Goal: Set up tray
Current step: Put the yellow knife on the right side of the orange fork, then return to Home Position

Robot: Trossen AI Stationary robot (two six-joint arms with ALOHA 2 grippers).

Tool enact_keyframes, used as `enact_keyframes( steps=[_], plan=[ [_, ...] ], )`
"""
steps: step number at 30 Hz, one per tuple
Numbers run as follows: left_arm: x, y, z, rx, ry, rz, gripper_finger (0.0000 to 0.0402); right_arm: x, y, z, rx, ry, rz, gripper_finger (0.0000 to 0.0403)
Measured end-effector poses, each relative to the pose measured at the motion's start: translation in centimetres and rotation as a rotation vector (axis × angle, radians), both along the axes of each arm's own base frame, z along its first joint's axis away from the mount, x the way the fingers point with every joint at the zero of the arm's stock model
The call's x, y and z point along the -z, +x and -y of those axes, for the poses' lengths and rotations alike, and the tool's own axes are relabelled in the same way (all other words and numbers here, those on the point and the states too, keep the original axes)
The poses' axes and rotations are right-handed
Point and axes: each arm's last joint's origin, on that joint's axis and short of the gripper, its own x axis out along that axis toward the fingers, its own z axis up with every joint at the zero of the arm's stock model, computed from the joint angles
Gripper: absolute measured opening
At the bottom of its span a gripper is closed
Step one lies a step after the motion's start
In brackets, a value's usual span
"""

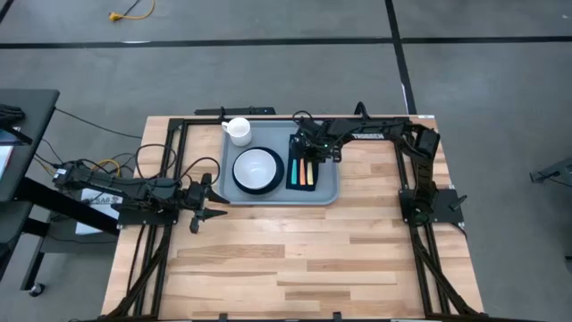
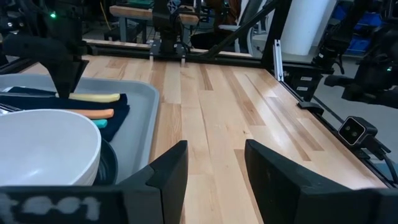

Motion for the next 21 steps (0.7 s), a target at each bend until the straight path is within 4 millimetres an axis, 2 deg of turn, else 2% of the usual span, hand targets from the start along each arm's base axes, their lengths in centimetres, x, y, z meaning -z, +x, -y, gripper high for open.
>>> enact_keyframes(
  steps=[7,15,21],
  plan=[
    [-0.01,0.0,0.0,0.0,0.002,0.001,0.0148,0.16,-0.52,-0.21,0.002,0.023,-0.056,0.0028],
    [-0.11,0.02,0.0,-0.001,0.0,0.011,0.0148,0.15,-0.32,-0.65,-0.005,0.0,-0.066,0.0071],
    [-0.11,0.02,0.0,-0.001,0.0,0.011,0.0148,0.14,-0.31,-0.66,-0.004,0.0,-0.065,0.0079]
  ],
)
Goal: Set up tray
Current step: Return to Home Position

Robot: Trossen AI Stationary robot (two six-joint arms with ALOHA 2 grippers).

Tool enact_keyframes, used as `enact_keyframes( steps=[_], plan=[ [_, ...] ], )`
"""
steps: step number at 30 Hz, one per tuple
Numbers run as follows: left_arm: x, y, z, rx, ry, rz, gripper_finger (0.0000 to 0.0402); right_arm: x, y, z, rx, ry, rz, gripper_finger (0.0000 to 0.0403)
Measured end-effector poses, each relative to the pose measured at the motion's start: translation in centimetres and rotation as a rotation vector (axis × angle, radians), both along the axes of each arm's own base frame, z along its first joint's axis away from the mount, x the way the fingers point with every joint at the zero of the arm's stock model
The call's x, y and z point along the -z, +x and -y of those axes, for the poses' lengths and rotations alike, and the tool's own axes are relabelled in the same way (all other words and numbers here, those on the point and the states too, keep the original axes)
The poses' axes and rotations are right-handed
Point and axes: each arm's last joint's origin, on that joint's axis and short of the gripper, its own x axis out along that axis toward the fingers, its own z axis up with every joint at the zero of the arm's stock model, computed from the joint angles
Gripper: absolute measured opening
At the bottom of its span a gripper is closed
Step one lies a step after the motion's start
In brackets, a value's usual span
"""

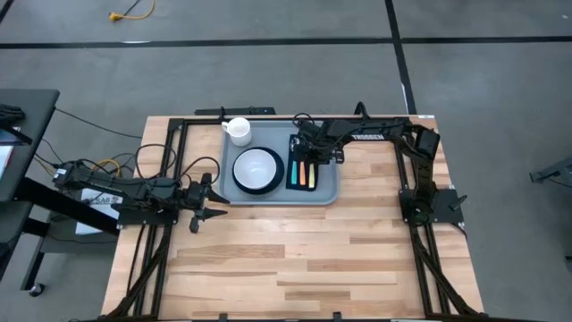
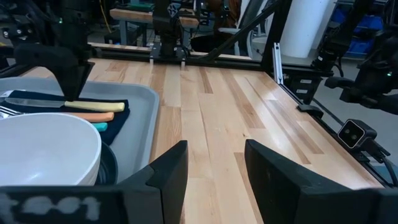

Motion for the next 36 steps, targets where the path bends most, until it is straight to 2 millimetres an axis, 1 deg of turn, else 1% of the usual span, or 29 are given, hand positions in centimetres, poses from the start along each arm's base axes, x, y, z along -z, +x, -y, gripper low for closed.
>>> enact_keyframes(
  steps=[4,8,10,12,15,18,21,23,25,28,31,34,36],
  plan=[
    [0.0,0.0,0.0,0.0,0.0,-0.001,0.0148,0.0,0.0,0.0,-0.005,-0.001,0.0,0.008],
    [0.0,0.0,0.0,0.001,0.005,-0.001,0.0148,-0.4,-0.1,0.2,-0.07,0.009,0.022,0.0081],
    [0.0,0.0,0.0,0.001,0.012,0.003,0.0148,-1.6,-0.3,0.3,-0.108,0.004,0.053,0.0081],
    [-0.1,0.0,0.0,0.001,0.011,0.009,0.0148,-3.6,-0.5,0.3,-0.159,-0.046,0.1,0.0081],
    [-0.1,0.0,0.0,0.012,0.008,0.009,0.0148,-7.0,-0.8,-0.5,-0.277,-0.162,0.177,0.0081],
    [0.1,-0.1,0.0,0.007,-0.01,-0.01,0.0148,-10.4,-1.7,-1.9,-0.378,-0.24,0.259,0.0081],
    [-0.1,-0.3,-0.2,-0.058,-0.038,0.007,0.0148,-13.5,-2.8,-4.0,-0.483,-0.314,0.33,0.0081],
    [-0.1,-0.5,-0.4,-0.092,-0.042,0.012,0.0148,-15.2,-3.6,-5.6,-0.577,-0.356,0.358,0.0081],
    [-0.4,-0.8,-0.5,-0.117,-0.053,0.039,0.0148,-16.3,-4.5,-7.2,-0.675,-0.386,0.369,0.0081],
    [-1.0,-1.3,-0.6,-0.119,-0.067,0.106,0.0148,-17.5,-5.6,-9.2,-0.746,-0.385,0.382,0.0081],
    [-1.4,-2.0,-0.7,-0.103,-0.071,0.157,0.0148,-18.1,-6.3,-11.2,-0.813,-0.373,0.389,0.0082],
    [-0.5,-2.6,-0.9,-0.146,-0.066,0.087,0.0148,-17.7,-7.2,-13.7,-0.935,-0.334,0.333,0.0082],
    [-0.2,-2.6,-1.1,-0.202,-0.112,0.034,0.0148,-17.3,-7.6,-14.9,-0.979,-0.383,0.316,0.0082]
  ],
)
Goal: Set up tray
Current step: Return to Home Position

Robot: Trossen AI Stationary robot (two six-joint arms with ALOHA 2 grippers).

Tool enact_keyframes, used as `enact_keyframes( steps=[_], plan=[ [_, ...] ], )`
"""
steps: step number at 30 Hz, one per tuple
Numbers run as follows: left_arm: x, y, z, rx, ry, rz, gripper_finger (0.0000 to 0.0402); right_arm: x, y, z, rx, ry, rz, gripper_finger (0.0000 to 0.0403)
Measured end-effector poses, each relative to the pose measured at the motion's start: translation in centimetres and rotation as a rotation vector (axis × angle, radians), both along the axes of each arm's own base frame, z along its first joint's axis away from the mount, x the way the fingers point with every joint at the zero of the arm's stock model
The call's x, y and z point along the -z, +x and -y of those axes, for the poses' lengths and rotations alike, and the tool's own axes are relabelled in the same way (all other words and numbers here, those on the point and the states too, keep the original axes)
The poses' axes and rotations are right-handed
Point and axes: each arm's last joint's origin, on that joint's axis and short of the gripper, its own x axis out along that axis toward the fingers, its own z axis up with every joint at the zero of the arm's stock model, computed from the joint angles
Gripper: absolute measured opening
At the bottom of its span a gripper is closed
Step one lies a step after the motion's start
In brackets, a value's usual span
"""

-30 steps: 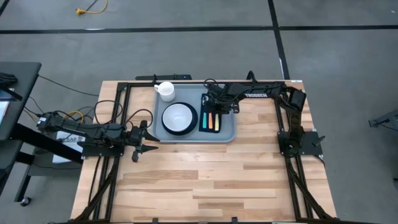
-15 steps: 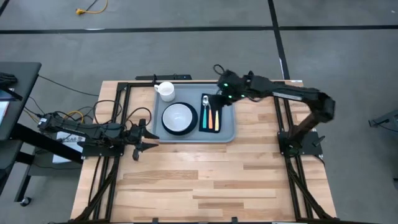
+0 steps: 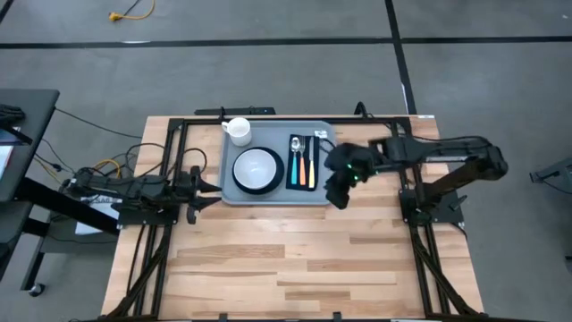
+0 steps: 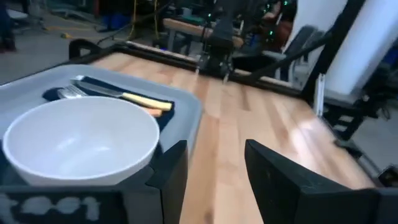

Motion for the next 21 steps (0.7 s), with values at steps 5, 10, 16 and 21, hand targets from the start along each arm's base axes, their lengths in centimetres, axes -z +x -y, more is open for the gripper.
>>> enact_keyframes(
  steps=[5,10,16,21],
  plan=[
    [0.1,0.1,0.3,0.006,-0.027,-0.001,0.0148,0.8,-1.3,-1.8,-0.072,-0.213,0.172,0.0082],
    [0.1,0.1,0.3,-0.031,0.0,0.0,0.0148,2.1,-4.0,-2.3,-0.139,-0.227,0.471,0.0082],
    [0.1,0.1,0.3,-0.035,0.016,0.002,0.0148,7.0,-7.9,-1.4,-0.148,-0.192,0.713,0.0082],
    [0.1,0.1,0.4,-0.016,0.073,-0.011,0.0148,11.6,-9.8,-0.4,-0.156,-0.19,0.813,0.0082]
  ],
)
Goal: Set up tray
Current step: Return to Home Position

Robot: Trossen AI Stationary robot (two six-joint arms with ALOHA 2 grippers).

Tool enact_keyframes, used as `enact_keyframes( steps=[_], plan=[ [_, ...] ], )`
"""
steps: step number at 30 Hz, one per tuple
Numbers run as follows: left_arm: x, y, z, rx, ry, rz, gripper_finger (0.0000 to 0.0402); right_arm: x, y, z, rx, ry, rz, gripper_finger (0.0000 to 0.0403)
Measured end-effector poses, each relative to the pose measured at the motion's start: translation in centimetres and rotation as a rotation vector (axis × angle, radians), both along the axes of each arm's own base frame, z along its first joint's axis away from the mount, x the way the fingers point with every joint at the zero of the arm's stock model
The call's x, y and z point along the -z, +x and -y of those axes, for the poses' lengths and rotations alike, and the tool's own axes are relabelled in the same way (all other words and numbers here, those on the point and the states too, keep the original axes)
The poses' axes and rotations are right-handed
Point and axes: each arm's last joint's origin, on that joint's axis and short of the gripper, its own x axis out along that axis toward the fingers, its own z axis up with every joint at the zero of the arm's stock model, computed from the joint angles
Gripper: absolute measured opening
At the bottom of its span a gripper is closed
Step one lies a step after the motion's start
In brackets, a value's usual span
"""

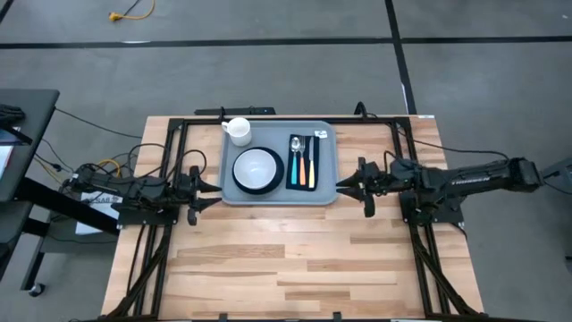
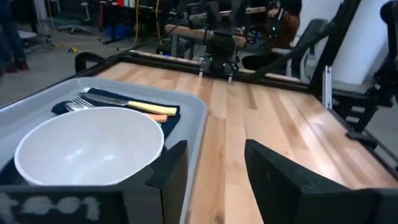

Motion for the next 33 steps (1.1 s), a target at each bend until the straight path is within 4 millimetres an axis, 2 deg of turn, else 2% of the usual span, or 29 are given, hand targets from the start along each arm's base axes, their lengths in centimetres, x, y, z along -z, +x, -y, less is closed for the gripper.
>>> enact_keyframes(
  steps=[6,11,33],
  plan=[
    [0.0,0.0,0.0,0.017,0.079,-0.01,0.0148,4.0,-1.5,0.8,-0.035,0.022,0.083,0.0082],
    [0.1,0.0,0.0,0.019,0.103,-0.013,0.0148,6.0,-2.7,1.2,-0.003,0.056,0.129,0.0082],
    [0.1,0.0,0.0,0.019,0.071,-0.011,0.0148,7.3,-2.3,1.2,0.006,0.058,0.019,0.0082]
  ],
)
